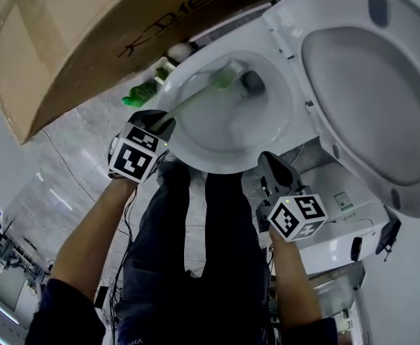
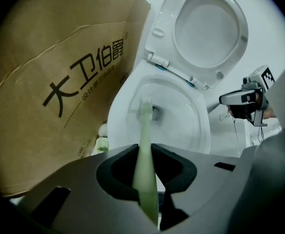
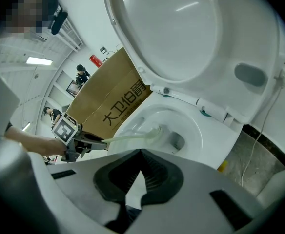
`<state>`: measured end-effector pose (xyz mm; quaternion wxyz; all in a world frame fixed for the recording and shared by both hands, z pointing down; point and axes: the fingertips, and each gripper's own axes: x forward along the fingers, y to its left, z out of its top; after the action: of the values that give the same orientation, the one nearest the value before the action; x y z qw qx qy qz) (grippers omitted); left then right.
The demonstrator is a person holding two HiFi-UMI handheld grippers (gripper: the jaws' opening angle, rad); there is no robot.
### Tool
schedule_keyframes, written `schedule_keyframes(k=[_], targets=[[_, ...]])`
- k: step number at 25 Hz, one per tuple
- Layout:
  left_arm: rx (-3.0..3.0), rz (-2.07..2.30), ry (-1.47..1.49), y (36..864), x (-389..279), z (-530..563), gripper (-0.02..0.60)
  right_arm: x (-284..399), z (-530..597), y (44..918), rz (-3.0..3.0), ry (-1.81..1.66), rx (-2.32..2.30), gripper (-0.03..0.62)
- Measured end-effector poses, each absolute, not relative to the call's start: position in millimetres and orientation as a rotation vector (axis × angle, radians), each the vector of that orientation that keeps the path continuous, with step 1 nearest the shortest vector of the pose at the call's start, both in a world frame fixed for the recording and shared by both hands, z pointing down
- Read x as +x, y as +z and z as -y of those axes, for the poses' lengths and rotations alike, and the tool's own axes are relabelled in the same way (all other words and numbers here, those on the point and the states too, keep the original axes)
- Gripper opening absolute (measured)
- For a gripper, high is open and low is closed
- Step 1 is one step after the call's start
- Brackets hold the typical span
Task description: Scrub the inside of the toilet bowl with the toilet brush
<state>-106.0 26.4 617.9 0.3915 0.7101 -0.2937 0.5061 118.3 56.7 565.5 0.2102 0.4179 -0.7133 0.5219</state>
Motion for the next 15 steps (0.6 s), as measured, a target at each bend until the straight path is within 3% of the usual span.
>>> schedule_keyframes(k=[15], targets=[[1.832, 0.723, 1.202, 627, -50, -22, 0.095, 149, -67, 569, 1.965, 1.478, 1.197, 0.005]])
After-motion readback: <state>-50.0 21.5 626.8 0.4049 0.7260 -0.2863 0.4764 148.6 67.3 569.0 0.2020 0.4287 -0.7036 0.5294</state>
